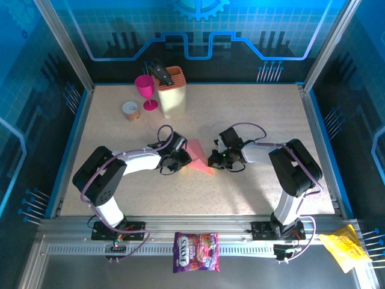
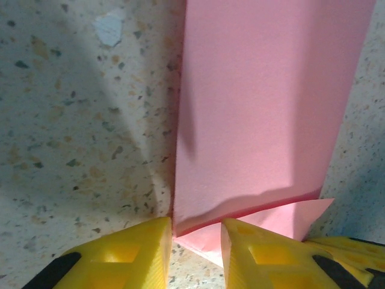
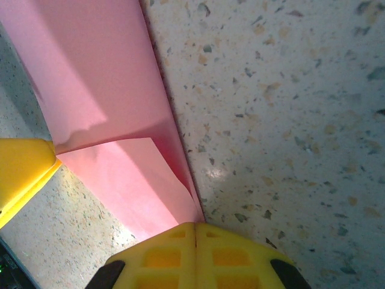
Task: Fold a paper plane with a square sheet of paper (pick it up from the middle)
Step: Fourth fold the wing at the center of the table.
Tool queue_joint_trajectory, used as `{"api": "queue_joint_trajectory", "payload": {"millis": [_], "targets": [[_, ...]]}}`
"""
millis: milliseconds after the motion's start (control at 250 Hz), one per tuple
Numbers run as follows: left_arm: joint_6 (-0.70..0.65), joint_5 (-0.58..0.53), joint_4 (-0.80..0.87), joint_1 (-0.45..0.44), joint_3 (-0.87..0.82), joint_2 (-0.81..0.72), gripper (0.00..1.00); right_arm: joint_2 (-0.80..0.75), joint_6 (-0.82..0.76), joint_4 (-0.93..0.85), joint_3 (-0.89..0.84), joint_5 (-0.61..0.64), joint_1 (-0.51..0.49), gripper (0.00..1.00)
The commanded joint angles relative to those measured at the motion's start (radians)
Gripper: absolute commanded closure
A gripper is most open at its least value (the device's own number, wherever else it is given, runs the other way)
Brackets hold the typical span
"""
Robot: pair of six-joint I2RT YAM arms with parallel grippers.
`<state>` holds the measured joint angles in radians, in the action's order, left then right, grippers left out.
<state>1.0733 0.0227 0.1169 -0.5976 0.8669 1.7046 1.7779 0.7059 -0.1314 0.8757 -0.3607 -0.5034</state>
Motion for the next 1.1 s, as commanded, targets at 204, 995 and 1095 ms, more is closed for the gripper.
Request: {"api": "queue_joint_trajectory", "payload": {"millis": [204,995,1095], "targets": [[-0.015,-0.005,-0.008,-0.003,0.012,-0.031,0.71,0.041,-0.008,-0.047,-0.031,0.045,0.009,1.00],[0.000,0.002,-0.068,-0.002,-0.050,-0.054,0.96,0.050,-0.010,-0.055,-0.021,0.040,0.009,1.00],[0.003,0.001,-0.073,-0.002,-0.061,-0.060,1.00,0.051,-0.009,-0.057,-0.018,0.037,0.011,1.00]]}}
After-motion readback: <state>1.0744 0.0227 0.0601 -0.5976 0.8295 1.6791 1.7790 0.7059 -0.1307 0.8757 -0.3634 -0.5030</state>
